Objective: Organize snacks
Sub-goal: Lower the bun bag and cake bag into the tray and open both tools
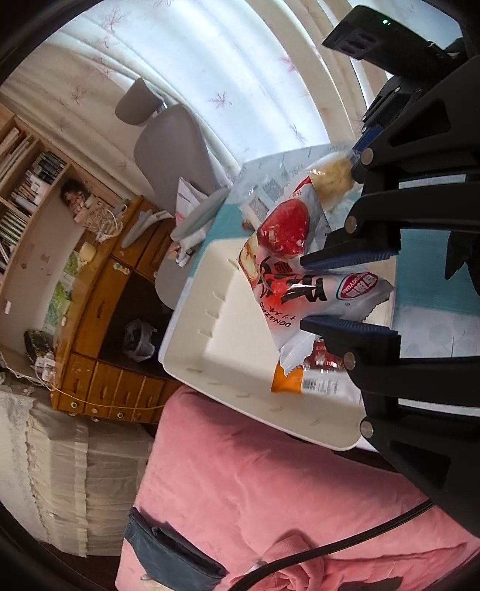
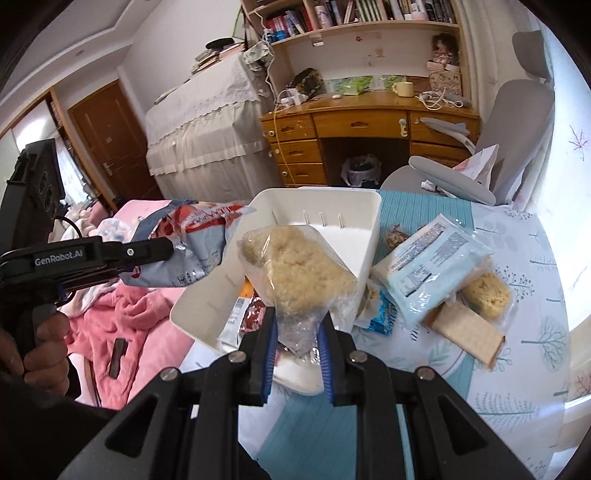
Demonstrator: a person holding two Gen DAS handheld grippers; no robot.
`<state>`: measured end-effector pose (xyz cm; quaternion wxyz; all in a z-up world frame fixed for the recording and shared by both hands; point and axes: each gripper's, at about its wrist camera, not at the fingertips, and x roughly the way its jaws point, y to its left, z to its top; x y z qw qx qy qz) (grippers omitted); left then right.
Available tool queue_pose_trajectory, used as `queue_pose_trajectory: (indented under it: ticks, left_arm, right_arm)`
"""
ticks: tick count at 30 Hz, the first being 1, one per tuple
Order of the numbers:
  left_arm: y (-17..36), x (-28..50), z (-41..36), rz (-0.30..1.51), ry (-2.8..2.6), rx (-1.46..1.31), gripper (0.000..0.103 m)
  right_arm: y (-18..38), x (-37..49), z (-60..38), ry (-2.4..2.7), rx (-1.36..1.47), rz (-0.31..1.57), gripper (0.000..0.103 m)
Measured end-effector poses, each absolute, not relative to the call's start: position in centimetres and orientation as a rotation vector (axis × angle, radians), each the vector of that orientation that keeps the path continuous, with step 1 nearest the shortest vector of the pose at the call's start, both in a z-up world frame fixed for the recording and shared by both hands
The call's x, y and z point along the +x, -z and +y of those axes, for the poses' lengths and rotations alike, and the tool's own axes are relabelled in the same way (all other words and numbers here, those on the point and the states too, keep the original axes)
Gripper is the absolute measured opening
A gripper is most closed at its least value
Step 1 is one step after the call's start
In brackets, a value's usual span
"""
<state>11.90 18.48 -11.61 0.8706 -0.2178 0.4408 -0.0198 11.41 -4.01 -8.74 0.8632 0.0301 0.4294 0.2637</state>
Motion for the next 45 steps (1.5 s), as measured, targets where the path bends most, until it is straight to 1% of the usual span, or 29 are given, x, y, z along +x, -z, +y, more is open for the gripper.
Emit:
queue_pose_trajectory:
  ticks: [5, 6, 7, 8, 9, 10, 11, 13, 14, 20, 22, 29, 32, 34, 41, 45]
  left_arm:
    - [13.1, 13.0, 21.0, 0.961, -0.004, -0.468, 0.025]
    - [13.4, 13.1, 21.2, 0.972, -0.014, -0.466, 0.029]
    - [13.7, 13.2, 21.5, 0.986, -0.017, -0.466, 0.042]
    - [14.0, 13.5, 21.7, 1.006, -0.02, -0.457, 0.052]
    - [14.3, 13.7, 21.9, 1.035, -0.036, -0.436, 0.068]
    - [14.4, 13.8, 22.0, 1.046, -0.046, -0.423, 0.07]
    - [14.6, 13.9, 22.1, 1.061, -0.052, -0.406, 0.07]
    - [14.8, 14.0, 22.0, 1.087, -0.052, -0.374, 0.07]
    - [14.8, 14.0, 22.0, 1.095, -0.053, -0.36, 0.07]
    - [14.1, 14.2, 21.3, 1.113, -0.029, -0.275, 0.071]
    - [13.8, 14.3, 20.8, 1.114, -0.009, -0.257, 0.074]
    - [12.8, 15.2, 18.7, 1.152, 0.071, -0.176, 0.076]
    - [12.2, 15.8, 16.9, 1.166, 0.131, -0.141, 0.076]
    - [11.8, 16.2, 15.6, 1.168, 0.162, -0.111, 0.076]
    - [10.4, 18.0, 9.4, 1.202, 0.239, 0.016, 0.077]
    - [10.0, 19.0, 5.6, 1.22, 0.255, 0.098, 0.08]
  right_arm:
    - [9.9, 11.2, -1.7, -0.507, 0.098, 0.918, 0.022]
    - [10.3, 11.1, -1.4, -0.494, 0.102, 0.93, 0.023]
    - [10.7, 11.2, -1.1, -0.475, 0.107, 0.946, 0.023]
    - [11.1, 11.2, -0.8, -0.454, 0.11, 0.961, 0.025]
    - [11.5, 11.3, -0.6, -0.429, 0.116, 0.982, 0.032]
    - [11.9, 11.4, -0.4, -0.409, 0.123, 1.002, 0.04]
    - [12.2, 11.4, -0.4, -0.4, 0.132, 1.013, 0.043]
    - [12.4, 11.4, -0.4, -0.385, 0.154, 1.031, 0.058]
    - [12.5, 11.3, -0.4, -0.375, 0.158, 1.043, 0.06]
    - [11.8, 10.8, -0.5, -0.33, 0.141, 1.065, 0.064]
    - [11.7, 10.4, -0.8, -0.315, 0.139, 1.078, 0.068]
    - [12.7, 9.4, -3.2, -0.245, 0.135, 1.122, 0.068]
    - [13.3, 8.8, -4.7, -0.205, 0.145, 1.139, 0.07]
    - [13.7, 8.6, -5.8, -0.178, 0.152, 1.146, 0.073]
    - [14.9, 7.9, -9.9, -0.091, 0.21, 1.155, 0.074]
    - [15.4, 7.9, -11.8, -0.048, 0.175, 1.145, 0.074]
